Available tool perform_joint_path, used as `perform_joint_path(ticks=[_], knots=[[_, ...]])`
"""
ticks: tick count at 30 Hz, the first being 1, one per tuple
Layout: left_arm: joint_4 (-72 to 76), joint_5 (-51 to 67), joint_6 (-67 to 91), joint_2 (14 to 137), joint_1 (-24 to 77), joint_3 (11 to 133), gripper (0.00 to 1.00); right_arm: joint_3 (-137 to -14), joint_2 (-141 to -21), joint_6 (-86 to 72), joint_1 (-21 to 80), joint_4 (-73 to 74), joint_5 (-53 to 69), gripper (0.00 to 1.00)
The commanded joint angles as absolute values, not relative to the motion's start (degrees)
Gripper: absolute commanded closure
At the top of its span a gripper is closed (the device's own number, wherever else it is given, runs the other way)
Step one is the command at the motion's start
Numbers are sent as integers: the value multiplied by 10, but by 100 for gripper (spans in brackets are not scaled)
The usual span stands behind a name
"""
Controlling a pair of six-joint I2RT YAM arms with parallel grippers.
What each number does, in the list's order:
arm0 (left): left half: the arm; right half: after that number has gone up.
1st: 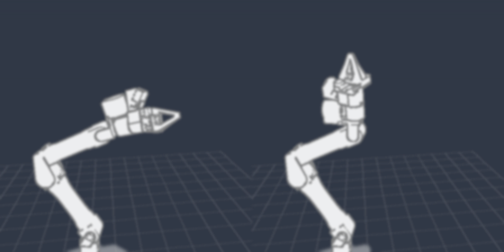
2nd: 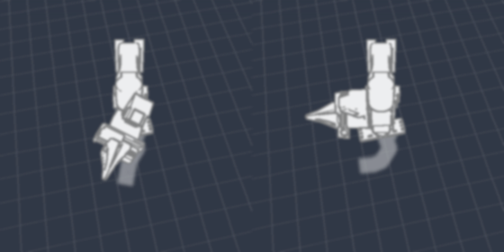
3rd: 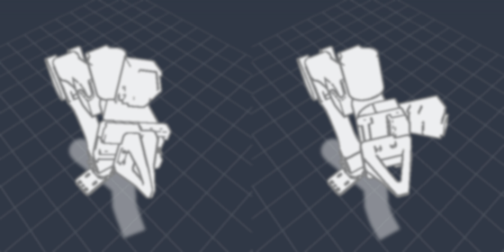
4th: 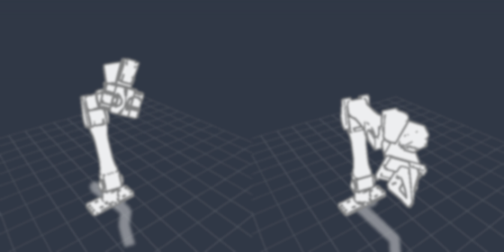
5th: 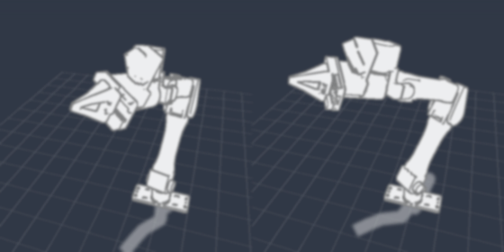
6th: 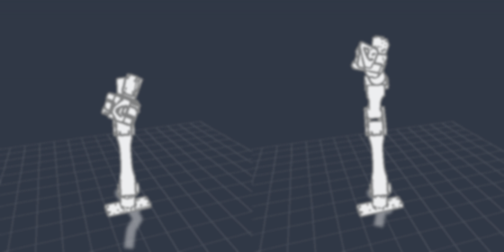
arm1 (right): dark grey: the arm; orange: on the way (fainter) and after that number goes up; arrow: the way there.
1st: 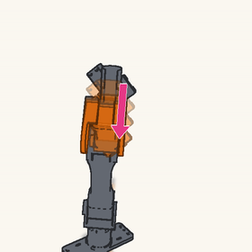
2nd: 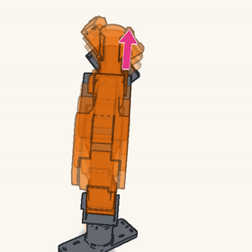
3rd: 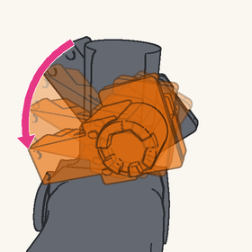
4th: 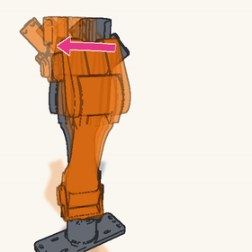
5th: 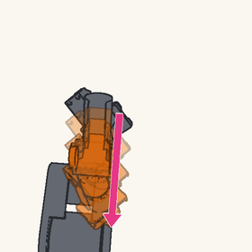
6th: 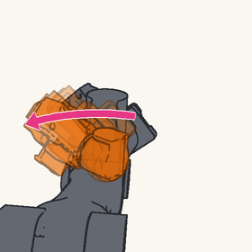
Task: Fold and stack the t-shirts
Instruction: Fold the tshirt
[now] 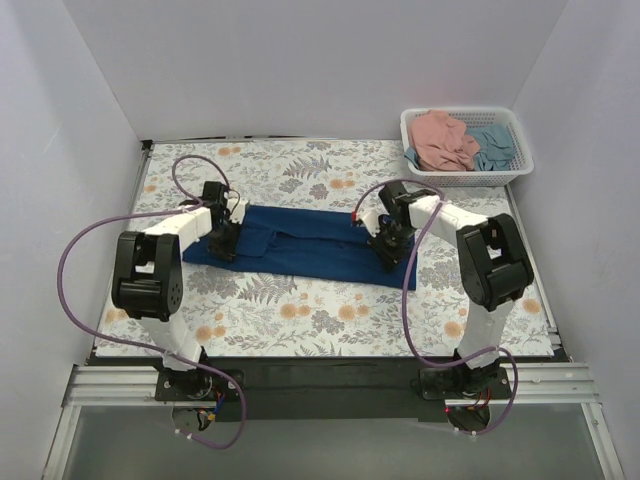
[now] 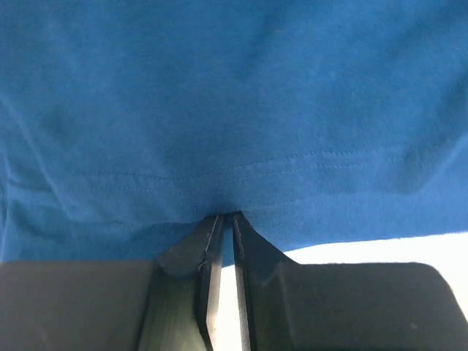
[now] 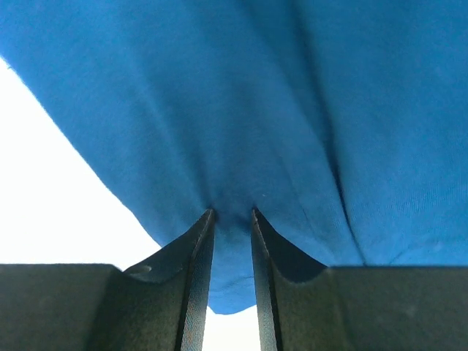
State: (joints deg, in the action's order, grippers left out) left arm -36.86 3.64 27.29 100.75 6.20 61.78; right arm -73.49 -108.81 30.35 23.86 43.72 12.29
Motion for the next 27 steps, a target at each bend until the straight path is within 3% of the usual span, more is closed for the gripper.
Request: perform_joint_path(ticks=[1,4,6,7,9,11,15,19,27], knots=[[-280,-28,203,1112,57,655,91,-645,-1078,288,301,459,172,67],[-317,32,164,1225,58,851,89,-631,-1050,256,382,464,256,67],[-365,89,177,1294,64,1072,88,-655,-1037,260,418,492,344,64],[-453,104,201,1390,75,1274,87,-702,-1023,267,432,519,379,63],[-456,105,206,1397,79,1339,85,-728,-1010,268,425,524,381,62],[-433,114,230,1362,78,1340,82,-756,-998,269,398,528,361,61],[-345,155,265,1243,81,1146,77,-769,-1007,285,367,522,259,62],[-335,172,294,1174,88,1034,77,-758,-1028,292,358,491,202,63],[-326,188,332,1129,89,940,78,-735,-1102,309,364,453,153,68]])
